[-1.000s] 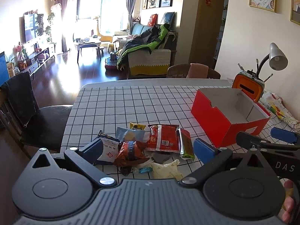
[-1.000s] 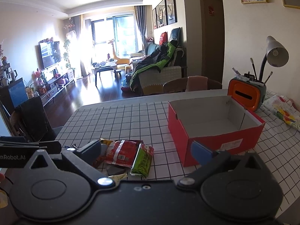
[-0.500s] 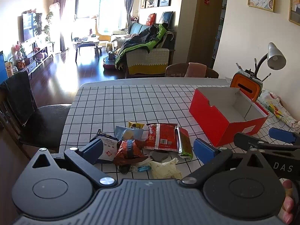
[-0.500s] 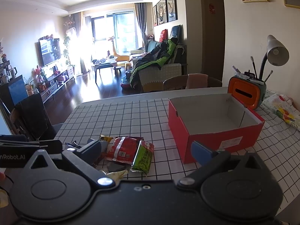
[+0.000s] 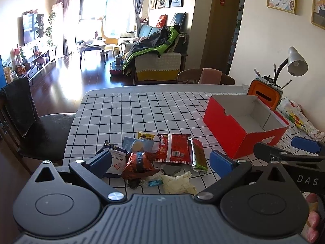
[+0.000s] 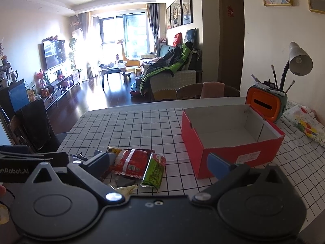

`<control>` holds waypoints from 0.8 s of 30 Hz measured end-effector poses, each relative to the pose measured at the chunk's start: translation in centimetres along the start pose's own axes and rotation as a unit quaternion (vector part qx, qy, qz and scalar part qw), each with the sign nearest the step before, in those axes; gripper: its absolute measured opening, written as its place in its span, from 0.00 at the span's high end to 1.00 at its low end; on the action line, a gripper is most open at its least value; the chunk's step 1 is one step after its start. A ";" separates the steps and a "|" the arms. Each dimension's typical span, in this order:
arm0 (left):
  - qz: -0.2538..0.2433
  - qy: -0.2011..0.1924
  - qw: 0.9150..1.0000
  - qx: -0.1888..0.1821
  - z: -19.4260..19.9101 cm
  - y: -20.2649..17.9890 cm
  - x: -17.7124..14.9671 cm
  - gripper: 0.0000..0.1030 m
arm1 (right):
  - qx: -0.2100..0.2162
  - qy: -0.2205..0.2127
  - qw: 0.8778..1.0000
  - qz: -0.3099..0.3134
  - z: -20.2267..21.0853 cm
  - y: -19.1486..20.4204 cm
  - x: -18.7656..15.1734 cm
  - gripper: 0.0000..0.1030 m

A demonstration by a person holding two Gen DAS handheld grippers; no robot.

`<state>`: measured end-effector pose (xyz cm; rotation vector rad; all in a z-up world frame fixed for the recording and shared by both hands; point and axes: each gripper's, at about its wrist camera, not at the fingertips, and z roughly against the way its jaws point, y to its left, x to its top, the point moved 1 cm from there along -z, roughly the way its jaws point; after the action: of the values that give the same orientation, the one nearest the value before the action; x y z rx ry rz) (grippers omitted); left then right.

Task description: Organize snacks

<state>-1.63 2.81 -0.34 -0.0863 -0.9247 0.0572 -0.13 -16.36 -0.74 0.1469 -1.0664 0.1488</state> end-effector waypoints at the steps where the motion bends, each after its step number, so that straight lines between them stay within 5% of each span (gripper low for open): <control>1: 0.000 0.000 1.000 0.000 0.0 0.0 0.0 0.00 | 0.001 0.001 1.000 0.000 0.0 0.0 0.0 0.01; 15: 0.001 0.018 1.000 0.005 -1.8 -0.2 0.4 0.00 | 0.000 0.015 1.000 0.021 -1.8 -0.3 0.4 0.03; 24: 0.033 0.052 0.998 0.030 -4.8 1.0 0.7 0.00 | 0.038 0.081 0.996 0.013 -7.0 -1.6 0.3 0.09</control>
<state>2.60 3.63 -2.78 -0.0635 -0.8148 0.1410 6.31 -16.60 -3.87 0.1856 -0.9020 0.2213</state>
